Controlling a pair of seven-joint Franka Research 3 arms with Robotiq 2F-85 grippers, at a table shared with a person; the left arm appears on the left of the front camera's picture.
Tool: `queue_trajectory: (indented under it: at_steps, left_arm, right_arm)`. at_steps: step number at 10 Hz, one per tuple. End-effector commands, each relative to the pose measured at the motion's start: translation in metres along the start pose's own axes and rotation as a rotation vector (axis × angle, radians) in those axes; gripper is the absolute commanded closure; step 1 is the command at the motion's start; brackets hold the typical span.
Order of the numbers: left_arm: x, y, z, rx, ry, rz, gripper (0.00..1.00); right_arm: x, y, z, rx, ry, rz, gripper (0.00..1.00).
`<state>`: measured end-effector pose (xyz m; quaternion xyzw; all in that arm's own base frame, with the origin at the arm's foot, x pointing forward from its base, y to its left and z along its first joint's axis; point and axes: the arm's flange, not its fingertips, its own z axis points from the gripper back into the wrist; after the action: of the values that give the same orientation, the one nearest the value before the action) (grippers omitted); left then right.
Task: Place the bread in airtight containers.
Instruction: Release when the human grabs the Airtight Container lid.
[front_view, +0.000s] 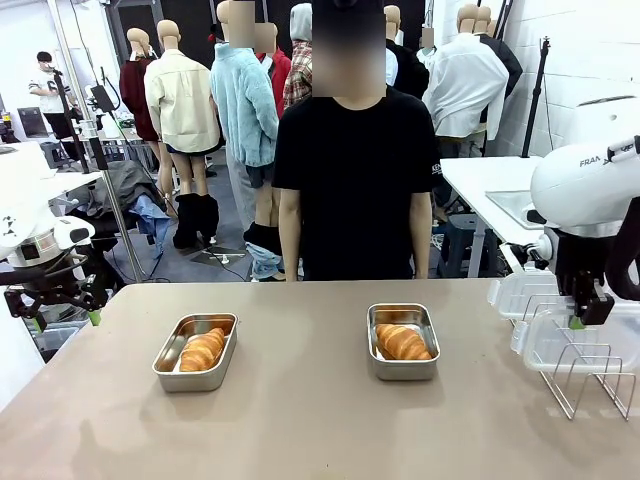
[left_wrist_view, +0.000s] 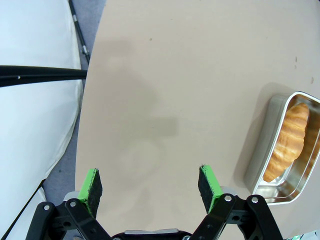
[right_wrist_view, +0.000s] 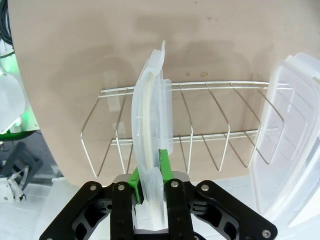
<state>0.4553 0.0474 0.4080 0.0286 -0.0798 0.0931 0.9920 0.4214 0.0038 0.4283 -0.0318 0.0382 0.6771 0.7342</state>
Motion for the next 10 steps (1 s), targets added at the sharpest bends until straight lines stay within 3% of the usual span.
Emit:
queue_trajectory:
  at_steps: [1,3,5,6,7,9,10]
  left_arm:
    - [-0.001,0.002,0.001,-0.002,-0.001,0.0,0.0]
    - [-0.001,0.002,0.001,-0.002,-0.001,0.0,0.0]
    - [-0.001,0.002,0.001,-0.002,-0.001,0.0,0.0]
    - [-0.001,0.002,0.001,-0.002,-0.001,0.0,0.0]
    - [-0.001,0.002,0.001,-0.002,-0.001,0.0,0.0]
    - [-0.001,0.002,0.001,-0.002,-0.001,0.0,0.0]
    - [-0.001,0.002,0.001,-0.002,-0.001,0.0,0.0]
  right_arm:
    - [-0.001,-0.002,0.012,0.005,0.013,0.006,1.0]
    - [-0.006,0.0,0.047,0.041,-0.045,-0.044,1.0]
    - [-0.012,-0.007,0.089,0.162,-0.208,-0.199,1.0]
    - [-0.015,-0.013,0.112,0.181,-0.25,-0.203,1.0]
    - [-0.016,-0.024,0.145,0.275,-0.35,-0.22,1.0]
    - [-0.001,-0.064,0.186,0.331,-0.523,-0.511,1.0]
    - [0.004,-0.083,0.195,0.358,-0.565,-0.559,1.0]
